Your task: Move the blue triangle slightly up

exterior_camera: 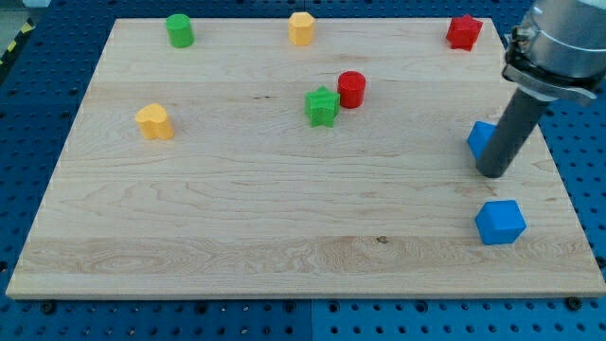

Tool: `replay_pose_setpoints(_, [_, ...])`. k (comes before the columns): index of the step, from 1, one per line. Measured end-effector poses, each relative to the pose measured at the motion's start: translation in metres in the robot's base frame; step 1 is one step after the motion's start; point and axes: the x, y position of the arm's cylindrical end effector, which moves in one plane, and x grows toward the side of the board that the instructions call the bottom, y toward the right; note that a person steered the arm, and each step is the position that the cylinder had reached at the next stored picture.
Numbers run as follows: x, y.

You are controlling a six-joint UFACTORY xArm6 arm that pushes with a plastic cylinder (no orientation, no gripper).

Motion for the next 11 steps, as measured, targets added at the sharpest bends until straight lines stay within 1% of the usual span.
replay_pose_setpoints(1, [0.0,-0.026])
replay_pose_setpoints(2, [0.0,-0.031])
replay_pose_setpoints(3, [-0.014,-0.031])
replay_pose_setpoints(4, [-0.046,-0.031])
replay_pose_setpoints(5, [-0.051,-0.031])
replay_pose_setpoints(6, [-0.047,-0.038])
replay_pose_setpoints(8, [-0.016,-0.04])
replay_pose_setpoints(9, [-0.003,-0.031])
replay_pose_setpoints(11, [-0.001,-0.022])
